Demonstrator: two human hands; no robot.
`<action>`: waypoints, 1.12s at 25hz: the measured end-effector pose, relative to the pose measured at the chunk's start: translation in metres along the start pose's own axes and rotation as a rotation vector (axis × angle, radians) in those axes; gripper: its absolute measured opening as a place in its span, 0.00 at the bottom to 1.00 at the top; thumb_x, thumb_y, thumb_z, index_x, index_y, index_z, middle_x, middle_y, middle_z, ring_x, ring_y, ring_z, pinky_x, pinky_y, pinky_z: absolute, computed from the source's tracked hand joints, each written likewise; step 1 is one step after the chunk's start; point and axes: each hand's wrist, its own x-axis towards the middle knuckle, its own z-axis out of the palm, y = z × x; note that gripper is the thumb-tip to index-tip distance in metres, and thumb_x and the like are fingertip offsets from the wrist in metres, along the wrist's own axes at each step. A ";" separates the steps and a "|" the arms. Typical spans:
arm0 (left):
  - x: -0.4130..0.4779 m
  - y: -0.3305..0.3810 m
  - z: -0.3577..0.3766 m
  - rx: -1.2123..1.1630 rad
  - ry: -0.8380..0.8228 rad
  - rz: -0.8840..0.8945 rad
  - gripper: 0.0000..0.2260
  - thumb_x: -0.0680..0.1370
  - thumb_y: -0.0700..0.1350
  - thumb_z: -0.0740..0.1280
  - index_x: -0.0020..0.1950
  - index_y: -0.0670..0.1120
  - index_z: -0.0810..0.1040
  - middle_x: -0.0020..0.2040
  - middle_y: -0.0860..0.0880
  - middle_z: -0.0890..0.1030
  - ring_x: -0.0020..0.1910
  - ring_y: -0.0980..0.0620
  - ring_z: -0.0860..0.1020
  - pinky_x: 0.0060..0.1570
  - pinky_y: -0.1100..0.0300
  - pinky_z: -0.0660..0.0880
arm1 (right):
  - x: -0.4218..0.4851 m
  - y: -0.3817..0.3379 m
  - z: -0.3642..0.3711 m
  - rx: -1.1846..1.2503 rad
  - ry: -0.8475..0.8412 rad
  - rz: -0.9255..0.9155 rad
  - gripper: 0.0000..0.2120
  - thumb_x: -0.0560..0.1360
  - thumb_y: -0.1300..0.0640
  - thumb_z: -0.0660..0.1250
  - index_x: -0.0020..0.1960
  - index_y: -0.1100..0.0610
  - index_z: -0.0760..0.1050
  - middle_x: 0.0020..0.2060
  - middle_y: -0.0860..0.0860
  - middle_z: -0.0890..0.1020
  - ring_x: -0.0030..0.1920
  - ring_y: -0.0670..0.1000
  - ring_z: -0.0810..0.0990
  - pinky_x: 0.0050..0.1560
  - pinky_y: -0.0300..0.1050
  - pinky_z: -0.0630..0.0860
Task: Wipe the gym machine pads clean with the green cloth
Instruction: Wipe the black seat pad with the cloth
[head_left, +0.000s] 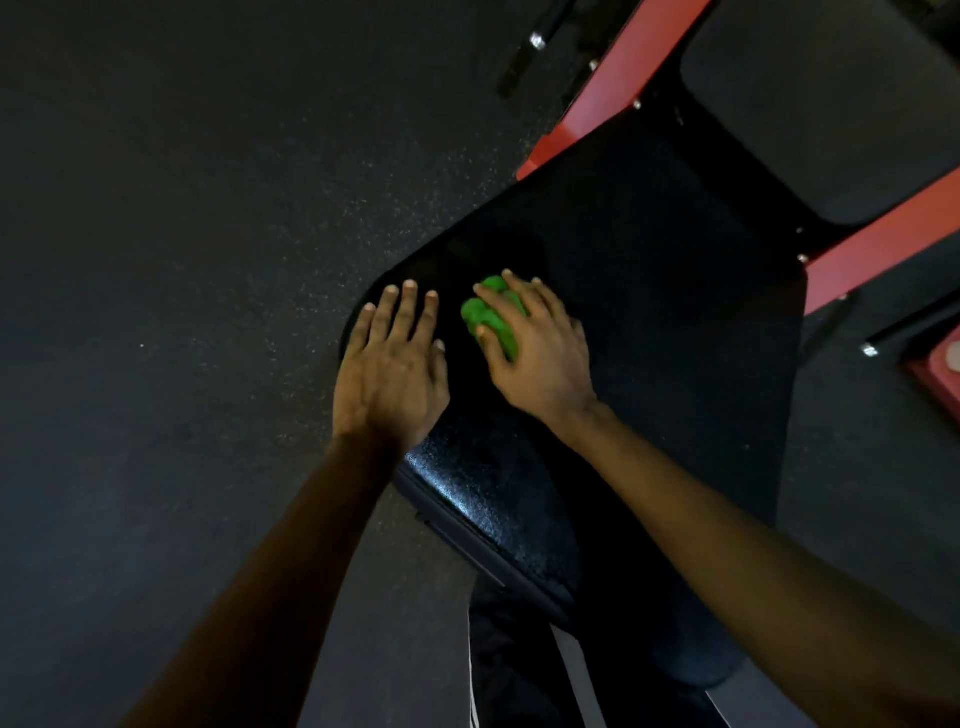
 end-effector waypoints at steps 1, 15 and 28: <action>-0.001 0.001 0.000 -0.001 0.002 -0.007 0.26 0.82 0.51 0.50 0.79 0.44 0.62 0.79 0.43 0.63 0.79 0.45 0.58 0.78 0.49 0.54 | 0.026 -0.001 0.004 0.016 0.005 0.036 0.24 0.80 0.44 0.60 0.75 0.40 0.66 0.78 0.46 0.65 0.78 0.55 0.61 0.68 0.62 0.68; 0.004 -0.001 -0.006 -0.049 -0.081 -0.048 0.25 0.84 0.52 0.51 0.81 0.48 0.57 0.81 0.47 0.57 0.81 0.49 0.52 0.79 0.51 0.50 | 0.070 0.034 -0.001 0.005 0.001 0.166 0.22 0.80 0.47 0.60 0.74 0.42 0.67 0.75 0.47 0.68 0.72 0.56 0.67 0.63 0.62 0.74; 0.004 -0.001 -0.004 -0.050 -0.053 -0.047 0.26 0.82 0.52 0.53 0.80 0.47 0.60 0.80 0.46 0.60 0.80 0.47 0.55 0.78 0.50 0.54 | 0.085 0.012 0.002 -0.034 0.024 0.173 0.21 0.80 0.48 0.61 0.73 0.44 0.68 0.71 0.49 0.72 0.67 0.57 0.70 0.60 0.60 0.73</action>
